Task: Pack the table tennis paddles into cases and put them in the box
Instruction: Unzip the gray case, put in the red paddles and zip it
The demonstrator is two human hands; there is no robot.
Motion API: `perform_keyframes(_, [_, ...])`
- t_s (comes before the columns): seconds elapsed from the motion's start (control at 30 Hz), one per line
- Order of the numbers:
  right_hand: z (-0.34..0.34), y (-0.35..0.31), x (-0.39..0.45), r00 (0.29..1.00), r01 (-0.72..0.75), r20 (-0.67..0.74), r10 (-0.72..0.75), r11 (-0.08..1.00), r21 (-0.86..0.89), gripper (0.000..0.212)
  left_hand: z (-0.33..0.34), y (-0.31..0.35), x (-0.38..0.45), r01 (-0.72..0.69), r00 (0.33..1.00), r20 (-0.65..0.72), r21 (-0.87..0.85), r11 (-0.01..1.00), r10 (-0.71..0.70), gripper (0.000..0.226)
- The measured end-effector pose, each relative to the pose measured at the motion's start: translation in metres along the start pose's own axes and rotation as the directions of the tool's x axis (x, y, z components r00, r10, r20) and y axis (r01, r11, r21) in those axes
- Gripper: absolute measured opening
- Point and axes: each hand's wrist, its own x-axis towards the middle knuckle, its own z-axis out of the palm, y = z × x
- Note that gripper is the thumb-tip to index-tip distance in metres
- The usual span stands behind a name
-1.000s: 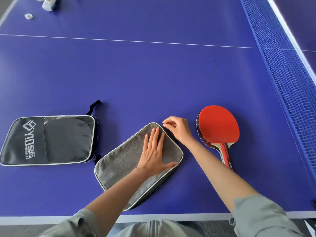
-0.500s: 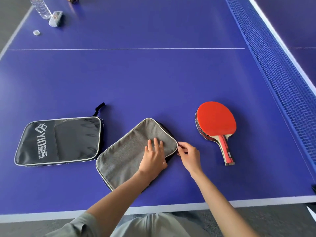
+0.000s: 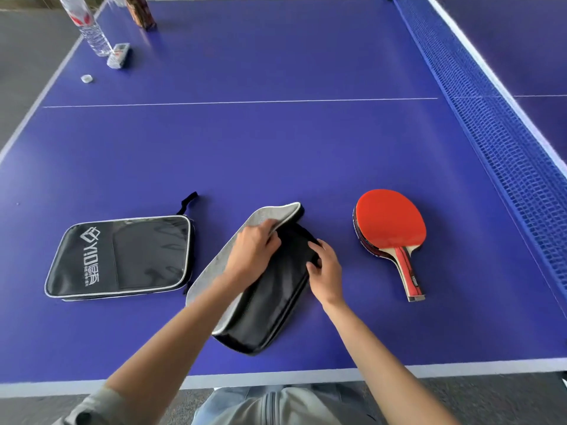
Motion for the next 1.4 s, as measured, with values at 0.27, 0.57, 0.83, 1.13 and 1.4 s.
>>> perform_keyframes(0.27, [-0.015, -0.007, 0.050, 0.993, 0.093, 0.081, -0.083, 0.988, -0.122, 0.052, -0.056, -0.030, 0.029, -0.042, 0.997, -0.071, 0.013, 0.999, 0.043, 0.046])
perform_keyframes(0.57, [-0.011, -0.011, 0.082, 0.972, 0.209, 0.191, -0.137, 0.877, -0.432, 0.063, -0.056, -0.061, 0.020, -0.095, 0.971, -0.145, 0.489, 0.867, 0.188, 0.078])
perform_keyframes(0.83, [0.040, -0.016, 0.046, 0.945, 0.326, 0.259, -0.200, 0.626, -0.708, 0.066, -0.051, -0.067, 0.026, -0.308, 0.890, 0.053, 0.801, 0.513, 0.452, 0.060])
perform_keyframes(1.13, [0.034, 0.013, 0.042, 0.933, 0.357, 0.318, -0.170, 0.559, -0.748, 0.072, -0.029, -0.126, 0.020, -0.153, 0.986, 0.082, 0.786, 0.599, 0.143, 0.057])
perform_keyframes(1.4, [-0.009, 0.043, 0.065, 0.908, 0.416, 0.373, -0.190, 0.515, -0.750, 0.073, 0.026, -0.151, 0.001, -0.023, 0.999, 0.052, 0.679, 0.734, -0.017, 0.056])
